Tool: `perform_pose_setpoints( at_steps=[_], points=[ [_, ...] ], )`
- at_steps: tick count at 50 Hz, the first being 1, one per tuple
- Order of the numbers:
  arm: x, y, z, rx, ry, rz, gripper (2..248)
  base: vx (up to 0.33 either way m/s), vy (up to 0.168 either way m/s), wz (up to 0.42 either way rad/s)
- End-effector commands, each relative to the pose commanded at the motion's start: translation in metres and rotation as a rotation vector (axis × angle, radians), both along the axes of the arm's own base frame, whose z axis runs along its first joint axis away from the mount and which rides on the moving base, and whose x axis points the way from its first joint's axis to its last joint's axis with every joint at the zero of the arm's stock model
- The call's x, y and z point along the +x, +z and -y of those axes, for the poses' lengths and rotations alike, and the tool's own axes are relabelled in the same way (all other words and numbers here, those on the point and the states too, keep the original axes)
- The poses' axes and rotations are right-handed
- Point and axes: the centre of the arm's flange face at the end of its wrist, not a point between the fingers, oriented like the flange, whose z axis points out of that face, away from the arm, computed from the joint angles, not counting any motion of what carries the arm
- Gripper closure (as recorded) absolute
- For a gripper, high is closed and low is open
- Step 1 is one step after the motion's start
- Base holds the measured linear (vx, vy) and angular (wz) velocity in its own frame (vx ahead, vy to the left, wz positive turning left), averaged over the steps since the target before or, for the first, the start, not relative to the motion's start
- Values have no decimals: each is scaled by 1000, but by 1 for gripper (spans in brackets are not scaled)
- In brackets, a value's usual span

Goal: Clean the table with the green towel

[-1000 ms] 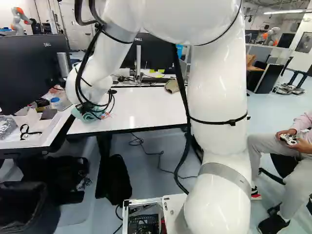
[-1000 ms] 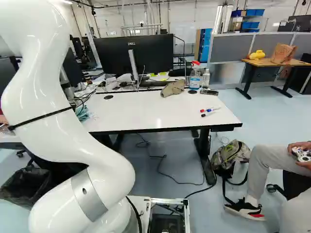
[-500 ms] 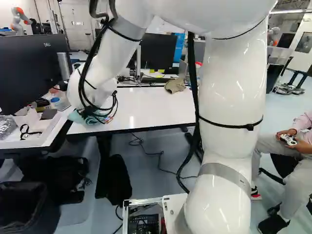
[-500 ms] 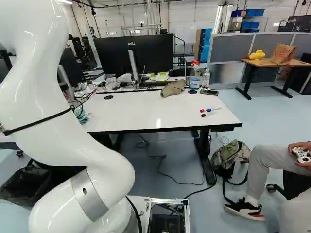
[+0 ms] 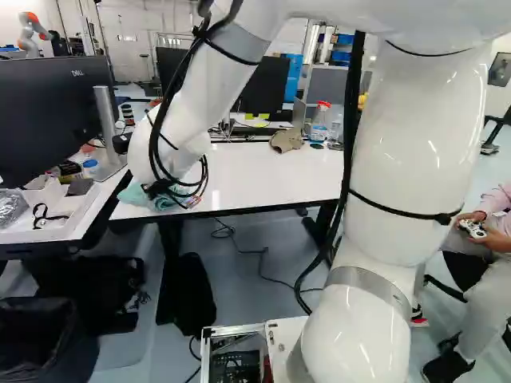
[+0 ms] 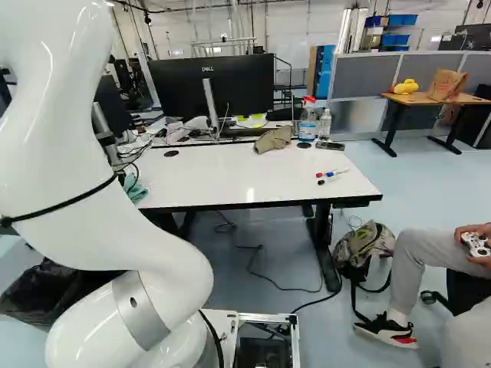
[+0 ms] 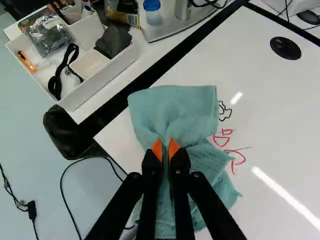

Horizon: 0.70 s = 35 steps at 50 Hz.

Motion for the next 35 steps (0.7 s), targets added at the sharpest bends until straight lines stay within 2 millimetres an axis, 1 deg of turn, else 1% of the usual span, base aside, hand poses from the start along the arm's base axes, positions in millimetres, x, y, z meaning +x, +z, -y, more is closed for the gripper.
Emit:
perform_pose_setpoints(
  at_steps=[24,35],
  points=[
    [3,0,43,-5,-71,-5,215,0,0,0],
    [10,0,61,-5,-111,-6,215,0,0,0]
  ],
)
